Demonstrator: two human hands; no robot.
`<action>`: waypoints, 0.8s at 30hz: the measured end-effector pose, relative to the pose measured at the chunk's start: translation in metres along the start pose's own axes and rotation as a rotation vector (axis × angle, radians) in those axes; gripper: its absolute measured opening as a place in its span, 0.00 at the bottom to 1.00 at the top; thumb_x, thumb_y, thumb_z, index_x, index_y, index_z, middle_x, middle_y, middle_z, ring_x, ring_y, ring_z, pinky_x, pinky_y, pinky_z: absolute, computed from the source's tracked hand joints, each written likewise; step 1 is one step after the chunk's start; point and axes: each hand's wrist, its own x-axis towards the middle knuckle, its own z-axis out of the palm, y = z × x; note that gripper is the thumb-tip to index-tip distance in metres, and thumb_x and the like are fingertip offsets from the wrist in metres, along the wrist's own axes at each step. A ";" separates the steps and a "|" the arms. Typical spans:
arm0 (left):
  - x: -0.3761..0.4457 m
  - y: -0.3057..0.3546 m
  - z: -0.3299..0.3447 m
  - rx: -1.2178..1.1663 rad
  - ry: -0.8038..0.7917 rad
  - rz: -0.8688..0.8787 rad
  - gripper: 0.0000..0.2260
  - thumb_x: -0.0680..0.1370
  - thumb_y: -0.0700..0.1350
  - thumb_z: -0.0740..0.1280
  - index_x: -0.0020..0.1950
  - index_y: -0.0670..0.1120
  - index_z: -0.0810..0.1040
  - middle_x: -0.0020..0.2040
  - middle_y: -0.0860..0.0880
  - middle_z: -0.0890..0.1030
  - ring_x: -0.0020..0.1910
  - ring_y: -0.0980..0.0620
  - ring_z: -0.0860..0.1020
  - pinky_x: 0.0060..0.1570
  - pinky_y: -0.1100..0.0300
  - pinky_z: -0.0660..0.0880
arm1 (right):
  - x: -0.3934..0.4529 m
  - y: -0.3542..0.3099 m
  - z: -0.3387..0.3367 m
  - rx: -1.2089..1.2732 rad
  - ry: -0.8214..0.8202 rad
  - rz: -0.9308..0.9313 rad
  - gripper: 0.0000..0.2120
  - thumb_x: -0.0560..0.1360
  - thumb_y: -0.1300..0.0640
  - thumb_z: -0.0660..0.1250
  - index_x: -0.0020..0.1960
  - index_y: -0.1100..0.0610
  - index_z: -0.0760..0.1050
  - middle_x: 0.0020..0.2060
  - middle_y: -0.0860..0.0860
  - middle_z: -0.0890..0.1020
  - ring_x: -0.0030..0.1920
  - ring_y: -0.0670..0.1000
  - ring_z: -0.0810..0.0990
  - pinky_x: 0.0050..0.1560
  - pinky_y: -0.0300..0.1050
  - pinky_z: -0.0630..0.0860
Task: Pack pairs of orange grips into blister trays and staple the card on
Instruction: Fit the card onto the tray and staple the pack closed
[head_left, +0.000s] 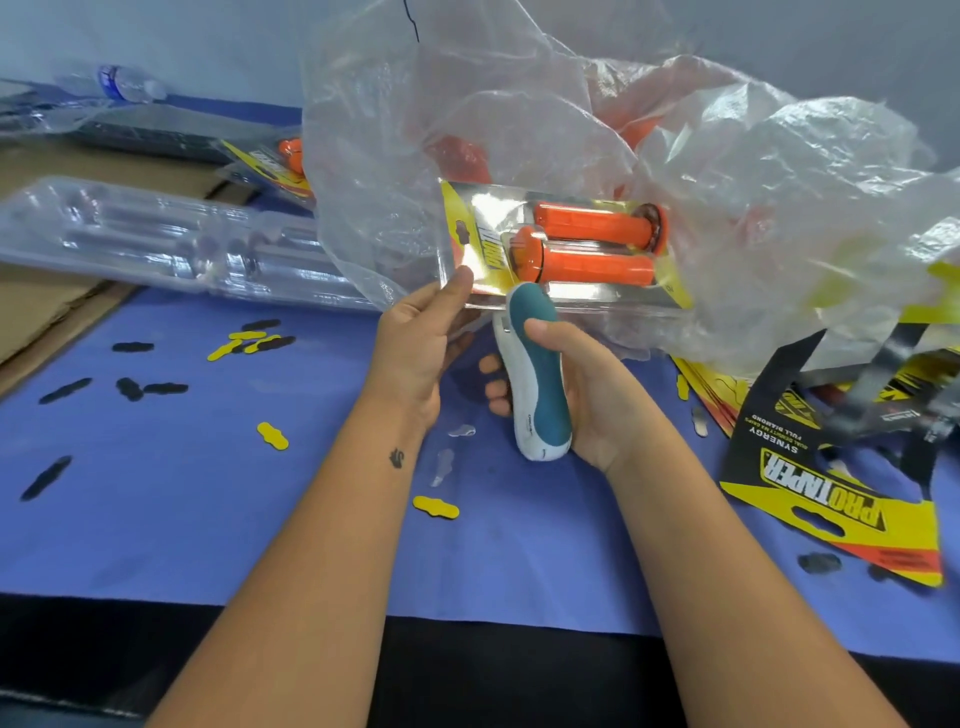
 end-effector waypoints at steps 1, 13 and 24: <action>-0.001 0.000 0.001 0.028 0.005 0.015 0.08 0.78 0.48 0.67 0.39 0.50 0.79 0.34 0.54 0.81 0.35 0.59 0.78 0.39 0.65 0.73 | -0.001 -0.001 0.000 0.008 -0.012 0.012 0.22 0.68 0.47 0.66 0.56 0.60 0.76 0.40 0.59 0.84 0.36 0.55 0.82 0.36 0.47 0.81; -0.001 -0.002 -0.001 0.159 -0.004 0.076 0.10 0.77 0.49 0.70 0.36 0.48 0.79 0.38 0.46 0.78 0.37 0.56 0.76 0.45 0.58 0.71 | 0.000 0.000 0.005 0.118 -0.085 0.019 0.24 0.74 0.39 0.62 0.54 0.60 0.75 0.35 0.60 0.79 0.28 0.53 0.76 0.30 0.42 0.75; 0.000 -0.005 -0.002 0.234 0.020 0.096 0.13 0.77 0.52 0.70 0.34 0.50 0.82 0.35 0.49 0.79 0.36 0.54 0.74 0.38 0.62 0.71 | 0.003 -0.005 0.008 -0.021 -0.022 0.036 0.31 0.68 0.35 0.64 0.56 0.60 0.76 0.34 0.59 0.82 0.28 0.53 0.78 0.29 0.41 0.76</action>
